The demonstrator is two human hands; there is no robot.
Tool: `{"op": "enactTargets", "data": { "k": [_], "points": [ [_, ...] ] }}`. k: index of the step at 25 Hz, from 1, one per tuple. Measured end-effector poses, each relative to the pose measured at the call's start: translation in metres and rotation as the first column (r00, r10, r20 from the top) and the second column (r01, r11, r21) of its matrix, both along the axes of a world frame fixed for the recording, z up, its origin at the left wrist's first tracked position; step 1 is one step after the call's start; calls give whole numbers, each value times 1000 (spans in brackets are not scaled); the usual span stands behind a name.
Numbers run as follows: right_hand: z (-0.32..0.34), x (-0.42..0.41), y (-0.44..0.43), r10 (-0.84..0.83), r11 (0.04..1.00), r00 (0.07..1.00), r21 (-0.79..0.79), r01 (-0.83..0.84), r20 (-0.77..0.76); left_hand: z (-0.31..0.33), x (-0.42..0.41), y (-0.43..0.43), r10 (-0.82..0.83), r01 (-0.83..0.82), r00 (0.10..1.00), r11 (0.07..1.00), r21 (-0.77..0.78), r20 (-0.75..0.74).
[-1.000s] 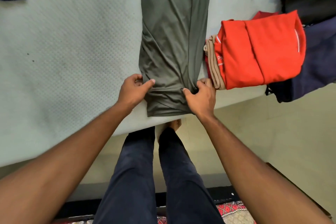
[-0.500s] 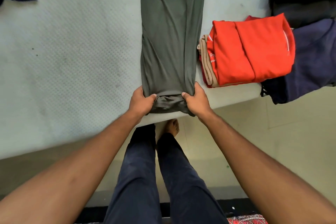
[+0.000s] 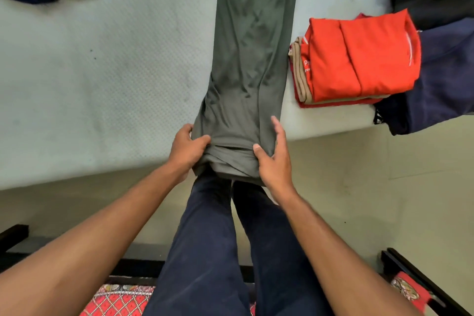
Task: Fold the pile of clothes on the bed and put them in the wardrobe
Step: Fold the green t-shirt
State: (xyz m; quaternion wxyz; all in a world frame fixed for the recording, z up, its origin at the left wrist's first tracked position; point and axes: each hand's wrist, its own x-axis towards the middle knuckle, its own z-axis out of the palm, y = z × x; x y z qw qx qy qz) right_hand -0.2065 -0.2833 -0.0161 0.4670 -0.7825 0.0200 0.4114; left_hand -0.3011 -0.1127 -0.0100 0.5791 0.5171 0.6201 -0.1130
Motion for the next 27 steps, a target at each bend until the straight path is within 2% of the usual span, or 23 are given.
{"op": "enactTargets", "data": {
  "k": [4,8,11,13,15,17,19,22,23,25,26,27],
  "points": [
    [11,78,57,-101,992,977,56,113,-189,23,82,54,91,-85,988,995,-54,123],
    [15,180,124,-264,934,872,117,338,-411,24,185,120,105,-60,977,971,-231,188],
    [2,256,176,-349,903,835,85,421,-425,3,260,173,168,-108,975,929,-354,144],
    [-12,298,209,-457,831,779,105,546,-429,-15,301,207,248,-171,958,898,-405,146],
    [-27,333,238,-480,780,750,171,602,-454,-30,339,237,268,-178,944,905,-387,194],
    [-45,358,250,-461,798,792,205,567,-400,-41,363,255,193,-134,947,964,-229,258],
    [-56,365,248,-505,818,820,154,554,-269,-54,366,258,72,-81,946,997,16,315],
    [-69,332,226,-527,837,845,116,535,-88,-83,328,232,-100,8,944,960,281,314],
    [-77,313,216,-464,884,885,84,461,29,-92,308,220,-195,83,940,926,367,279],
    [-89,270,198,-196,980,949,8,201,246,-105,265,196,-404,248,889,820,515,215],
    [-92,247,189,-16,999,941,-43,32,337,-110,247,186,-496,307,844,758,575,204],
    [-96,228,182,177,983,886,-127,-135,428,-113,233,178,-581,355,791,691,629,192]
  ]
}}
